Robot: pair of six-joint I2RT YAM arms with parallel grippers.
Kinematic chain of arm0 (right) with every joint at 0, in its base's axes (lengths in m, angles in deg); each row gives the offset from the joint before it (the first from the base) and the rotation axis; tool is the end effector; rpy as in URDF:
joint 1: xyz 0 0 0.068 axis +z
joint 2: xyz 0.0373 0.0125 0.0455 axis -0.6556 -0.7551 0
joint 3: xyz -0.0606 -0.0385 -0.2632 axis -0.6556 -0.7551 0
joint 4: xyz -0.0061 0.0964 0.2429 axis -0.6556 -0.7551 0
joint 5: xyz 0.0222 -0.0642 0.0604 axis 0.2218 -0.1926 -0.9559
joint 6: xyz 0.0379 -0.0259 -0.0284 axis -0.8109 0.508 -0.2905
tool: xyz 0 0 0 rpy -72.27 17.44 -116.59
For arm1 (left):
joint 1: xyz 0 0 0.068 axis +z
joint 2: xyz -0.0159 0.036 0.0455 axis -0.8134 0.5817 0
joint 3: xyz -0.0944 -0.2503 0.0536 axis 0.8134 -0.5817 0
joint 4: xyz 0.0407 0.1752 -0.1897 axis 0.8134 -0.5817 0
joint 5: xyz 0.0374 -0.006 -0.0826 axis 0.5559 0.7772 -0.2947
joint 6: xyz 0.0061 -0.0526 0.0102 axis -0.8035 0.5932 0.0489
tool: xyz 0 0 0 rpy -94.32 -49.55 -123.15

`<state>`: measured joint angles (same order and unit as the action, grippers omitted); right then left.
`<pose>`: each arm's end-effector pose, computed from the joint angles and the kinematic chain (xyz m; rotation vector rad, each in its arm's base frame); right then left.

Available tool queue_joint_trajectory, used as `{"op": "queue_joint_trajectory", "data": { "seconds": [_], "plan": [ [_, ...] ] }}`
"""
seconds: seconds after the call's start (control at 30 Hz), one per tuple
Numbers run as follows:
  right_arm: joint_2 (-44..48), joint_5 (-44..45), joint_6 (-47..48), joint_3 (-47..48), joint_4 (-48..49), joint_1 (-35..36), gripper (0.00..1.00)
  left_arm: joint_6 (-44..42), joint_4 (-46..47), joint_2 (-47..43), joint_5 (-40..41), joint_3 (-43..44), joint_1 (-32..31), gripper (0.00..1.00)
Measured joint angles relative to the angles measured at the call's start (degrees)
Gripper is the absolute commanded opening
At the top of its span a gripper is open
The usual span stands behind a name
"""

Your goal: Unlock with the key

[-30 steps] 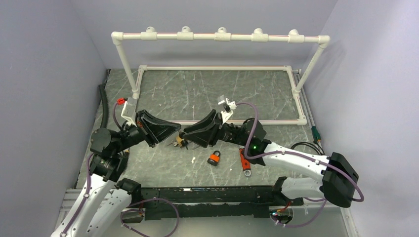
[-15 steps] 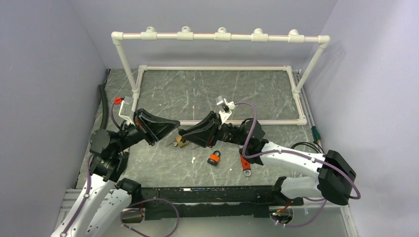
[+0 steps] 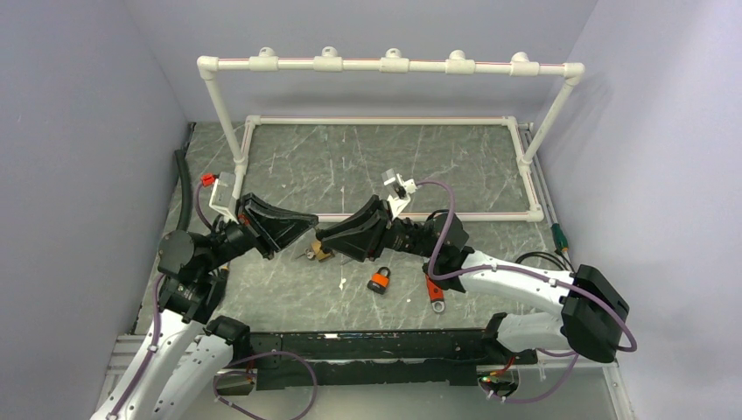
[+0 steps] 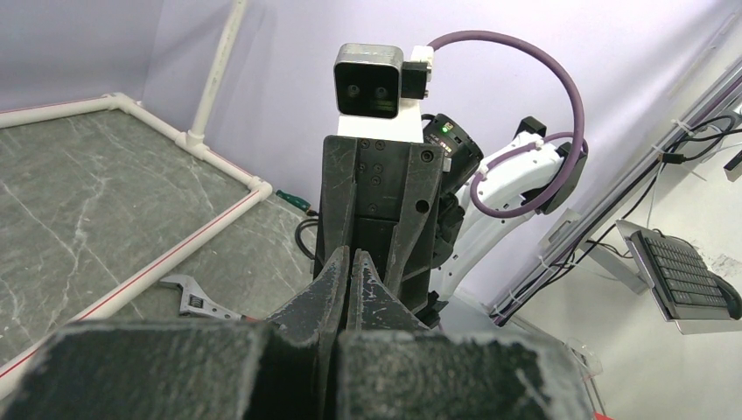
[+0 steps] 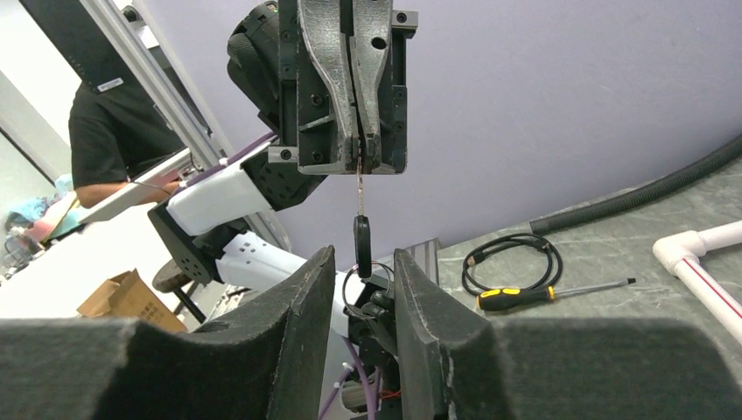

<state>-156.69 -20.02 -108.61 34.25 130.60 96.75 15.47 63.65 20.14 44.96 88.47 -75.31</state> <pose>0.1385 0.2339 0.3351 -0.6901 1.1950 1.7118 0.1078 -0.0667 0.3794 0.4203 1.3301 -1.4360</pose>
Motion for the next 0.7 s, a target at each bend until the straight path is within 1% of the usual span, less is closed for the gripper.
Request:
{"op": "queue_joint_trajectory", "data": {
  "seconds": [0.33,0.63,0.7],
  "plan": [
    [-0.8,1.5,-0.7,0.5,0.4,0.0,0.36,0.0,0.1,-0.2,0.0,-0.4,0.0,0.0],
    [-1.3,1.6,-0.9,1.5,0.9,0.0,0.28,0.0,0.0,-0.3,0.9,-0.9,0.0,0.0],
    [-1.6,1.5,-1.1,1.5,1.2,0.0,0.25,0.0,0.0,-0.3,1.2,-0.9,0.0,0.0]
  ]
}}
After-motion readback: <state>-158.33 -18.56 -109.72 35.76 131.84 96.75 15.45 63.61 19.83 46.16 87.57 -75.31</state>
